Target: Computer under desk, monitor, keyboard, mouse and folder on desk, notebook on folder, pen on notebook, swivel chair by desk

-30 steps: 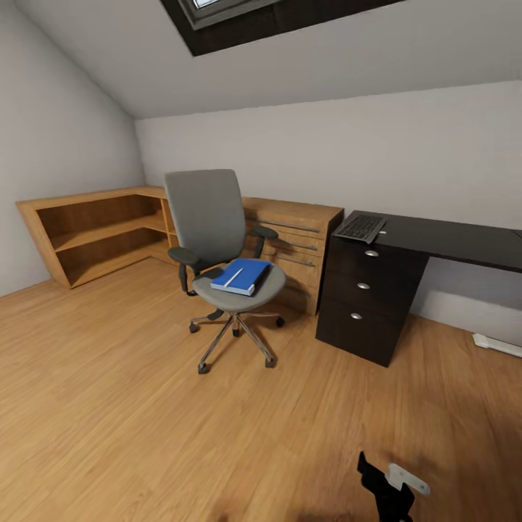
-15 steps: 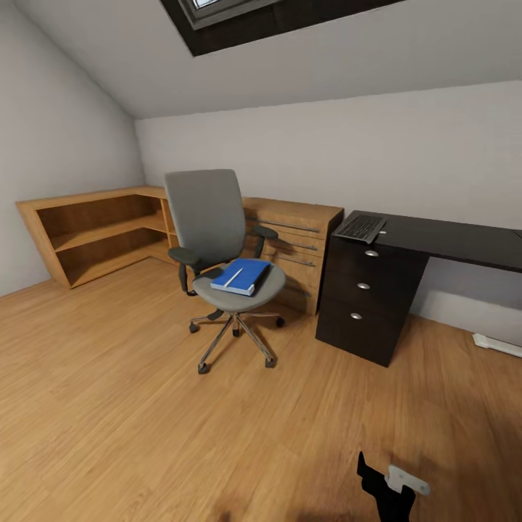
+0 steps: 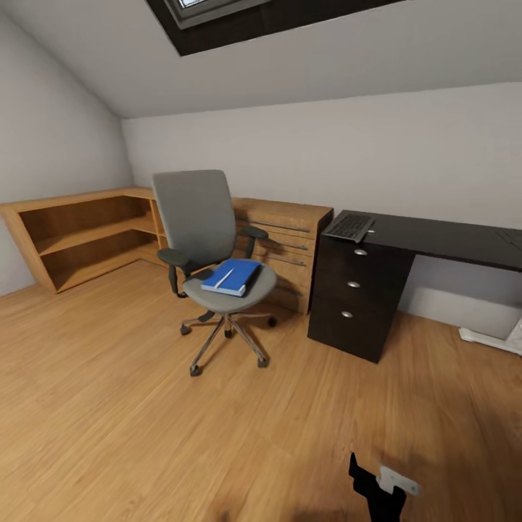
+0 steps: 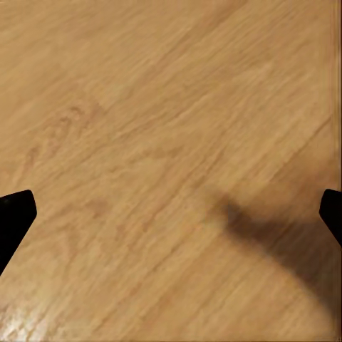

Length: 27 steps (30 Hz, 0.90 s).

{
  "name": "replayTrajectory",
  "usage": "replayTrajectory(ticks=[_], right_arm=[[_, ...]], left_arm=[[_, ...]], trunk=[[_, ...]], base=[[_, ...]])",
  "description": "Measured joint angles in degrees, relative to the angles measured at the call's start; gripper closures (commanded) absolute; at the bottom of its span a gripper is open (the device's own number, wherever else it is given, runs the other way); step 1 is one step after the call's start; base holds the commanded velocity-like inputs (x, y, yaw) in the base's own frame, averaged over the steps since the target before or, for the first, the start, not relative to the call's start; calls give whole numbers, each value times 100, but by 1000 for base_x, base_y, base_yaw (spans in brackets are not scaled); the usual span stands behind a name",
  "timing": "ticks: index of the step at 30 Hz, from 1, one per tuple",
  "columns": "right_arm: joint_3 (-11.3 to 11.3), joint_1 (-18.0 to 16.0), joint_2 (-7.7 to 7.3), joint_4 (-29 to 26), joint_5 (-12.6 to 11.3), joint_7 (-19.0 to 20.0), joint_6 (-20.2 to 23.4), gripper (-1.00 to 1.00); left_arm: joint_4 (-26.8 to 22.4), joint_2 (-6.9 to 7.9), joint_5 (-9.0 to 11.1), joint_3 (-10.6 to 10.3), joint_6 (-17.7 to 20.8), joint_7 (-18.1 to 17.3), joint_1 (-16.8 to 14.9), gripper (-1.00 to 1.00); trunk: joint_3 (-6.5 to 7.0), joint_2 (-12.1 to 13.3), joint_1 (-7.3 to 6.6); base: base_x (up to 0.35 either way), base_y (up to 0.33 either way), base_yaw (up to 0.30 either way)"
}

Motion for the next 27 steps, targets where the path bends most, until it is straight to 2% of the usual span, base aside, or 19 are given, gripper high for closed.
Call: replayTrajectory(ticks=[10, 16, 27], right_arm=[[-1, -1, 24, -5, 5, -1, 10, -100], [-10, 0, 21, 0, 4, -1, 10, -100], [-10, 0, 14, 2, 5, -2, 9, -100]], left_arm=[[-1, 2, 1, 5, 0, 1, 0, -100], [0, 3, 9, 5, 0, 0, 0, -100], [12, 8, 10, 5, 0, 0, 0, -100]], trunk=[[2, 0, 0], [2, 0, -1], [2, 0, 0]], base=[[0, 0, -233], [190, 0, -128], [19, 0, -259]])
